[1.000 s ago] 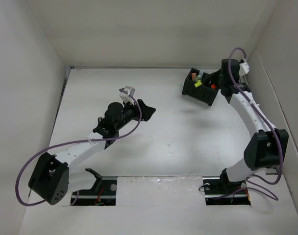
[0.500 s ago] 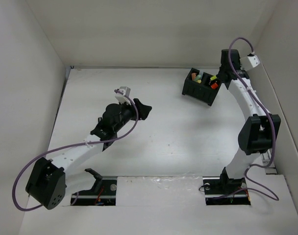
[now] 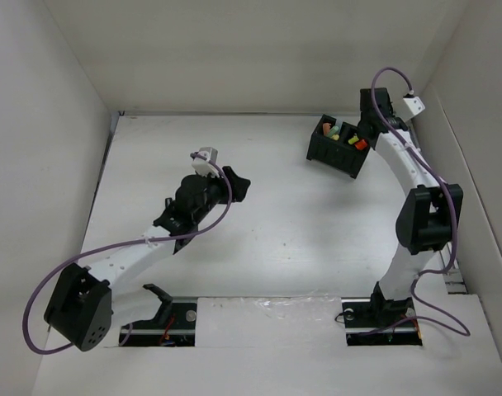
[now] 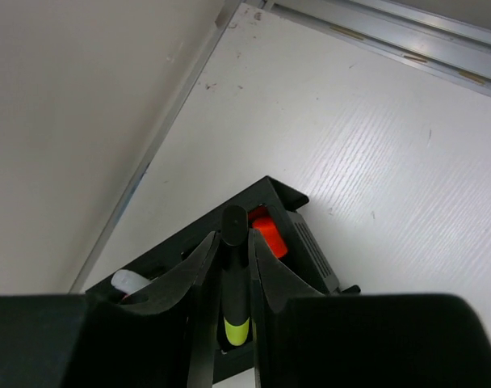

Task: Sort the stationery into containers
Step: Place the pen in the storage box, then pick up the pen from the center of the board.

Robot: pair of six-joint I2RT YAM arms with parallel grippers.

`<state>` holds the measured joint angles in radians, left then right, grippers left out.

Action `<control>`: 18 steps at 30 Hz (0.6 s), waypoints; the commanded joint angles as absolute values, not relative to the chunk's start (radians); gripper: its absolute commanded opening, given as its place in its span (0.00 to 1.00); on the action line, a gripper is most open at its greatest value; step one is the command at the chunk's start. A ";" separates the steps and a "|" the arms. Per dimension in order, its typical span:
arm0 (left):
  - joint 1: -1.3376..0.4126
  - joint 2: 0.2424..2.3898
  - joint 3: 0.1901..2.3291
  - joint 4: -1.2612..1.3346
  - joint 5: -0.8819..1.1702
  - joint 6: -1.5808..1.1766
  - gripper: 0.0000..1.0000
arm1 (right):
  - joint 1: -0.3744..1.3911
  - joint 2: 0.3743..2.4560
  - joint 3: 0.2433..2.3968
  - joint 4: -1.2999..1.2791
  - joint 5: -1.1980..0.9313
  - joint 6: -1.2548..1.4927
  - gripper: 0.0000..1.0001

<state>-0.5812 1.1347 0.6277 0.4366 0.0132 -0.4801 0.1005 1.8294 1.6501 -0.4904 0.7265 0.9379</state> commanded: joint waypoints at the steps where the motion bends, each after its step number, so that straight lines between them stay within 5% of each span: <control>1: -0.581 1.141 0.652 0.436 -0.031 -0.482 0.56 | 0.120 1.827 1.704 -0.483 0.756 0.930 0.23; 7: -0.581 1.170 0.661 0.422 -0.098 -0.473 0.56 | 0.129 1.795 1.672 -0.471 0.721 0.930 0.45; 13: -0.581 1.201 0.698 0.364 -0.195 -0.463 0.56 | 0.181 1.680 1.570 -0.434 0.646 0.963 0.50; 16: -0.572 1.241 0.709 0.328 -0.277 -0.463 0.56 | 0.250 1.559 1.424 -0.343 0.572 0.963 0.35; 18: -0.545 1.275 0.718 0.304 -0.327 -0.463 0.56 | 0.284 1.493 1.343 -0.289 0.499 0.945 0.12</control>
